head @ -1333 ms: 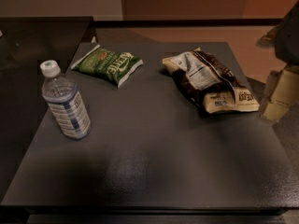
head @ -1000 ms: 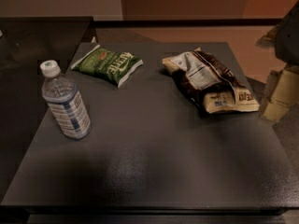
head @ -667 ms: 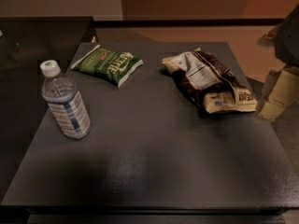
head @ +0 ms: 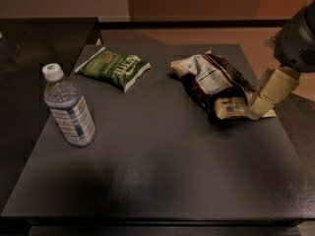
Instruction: Move brown chip bag near blue plastic bottle
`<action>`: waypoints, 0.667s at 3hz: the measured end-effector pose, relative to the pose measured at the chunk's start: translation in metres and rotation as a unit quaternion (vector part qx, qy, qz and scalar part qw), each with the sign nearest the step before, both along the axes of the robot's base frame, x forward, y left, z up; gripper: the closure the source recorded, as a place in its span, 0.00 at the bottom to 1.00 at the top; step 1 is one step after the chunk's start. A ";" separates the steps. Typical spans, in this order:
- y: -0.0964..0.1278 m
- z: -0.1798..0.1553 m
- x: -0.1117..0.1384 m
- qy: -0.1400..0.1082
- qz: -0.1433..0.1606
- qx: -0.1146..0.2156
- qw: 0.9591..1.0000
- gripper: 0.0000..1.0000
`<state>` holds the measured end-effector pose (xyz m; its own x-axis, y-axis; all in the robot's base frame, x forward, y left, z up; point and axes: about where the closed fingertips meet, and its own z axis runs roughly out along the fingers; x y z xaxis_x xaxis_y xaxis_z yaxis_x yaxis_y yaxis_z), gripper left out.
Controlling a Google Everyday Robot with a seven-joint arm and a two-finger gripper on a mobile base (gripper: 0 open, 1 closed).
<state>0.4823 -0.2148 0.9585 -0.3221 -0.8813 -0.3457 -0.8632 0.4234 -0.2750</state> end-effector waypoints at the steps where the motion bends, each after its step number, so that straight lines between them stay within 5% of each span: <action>1: -0.002 -0.010 0.027 -0.001 -0.044 0.013 0.999 0.00; 2: -0.006 -0.020 0.049 0.005 -0.082 0.020 0.996 0.00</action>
Offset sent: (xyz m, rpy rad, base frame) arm 0.0840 -0.0218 -0.0422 0.0624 0.0795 -0.3323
